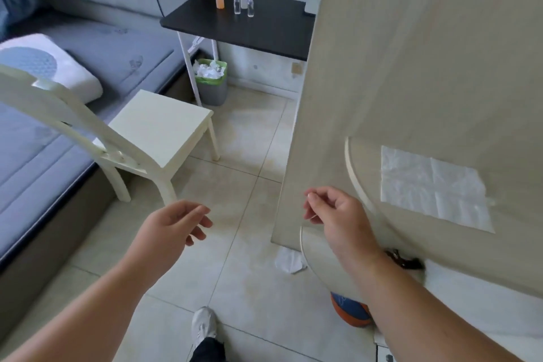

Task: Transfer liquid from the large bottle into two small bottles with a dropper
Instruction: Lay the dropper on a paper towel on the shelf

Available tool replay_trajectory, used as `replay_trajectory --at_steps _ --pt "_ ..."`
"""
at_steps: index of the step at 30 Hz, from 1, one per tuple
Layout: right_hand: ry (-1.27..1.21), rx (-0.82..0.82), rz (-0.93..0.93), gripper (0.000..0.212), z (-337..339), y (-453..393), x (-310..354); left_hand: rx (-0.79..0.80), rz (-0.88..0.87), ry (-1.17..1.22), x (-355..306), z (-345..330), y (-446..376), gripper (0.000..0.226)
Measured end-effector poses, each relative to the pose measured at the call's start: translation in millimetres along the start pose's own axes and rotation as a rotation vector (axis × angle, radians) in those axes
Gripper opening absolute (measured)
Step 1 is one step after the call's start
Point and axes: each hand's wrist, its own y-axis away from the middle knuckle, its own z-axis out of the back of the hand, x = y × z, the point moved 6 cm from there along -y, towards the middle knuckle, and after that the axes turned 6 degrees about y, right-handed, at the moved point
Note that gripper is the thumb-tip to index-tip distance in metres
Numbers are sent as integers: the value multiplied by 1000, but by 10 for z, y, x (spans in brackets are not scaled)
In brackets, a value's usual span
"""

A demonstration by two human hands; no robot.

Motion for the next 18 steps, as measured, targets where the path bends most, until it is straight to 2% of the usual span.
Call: replay_trajectory --at_steps 10,18 --pt "-40 72 -219 16 -1552 -455 -66 -49 51 0 166 1400 -834 20" --pt "-21 100 -272 28 -2178 -1010 -45 -73 117 -18 327 1931 -1469 22"
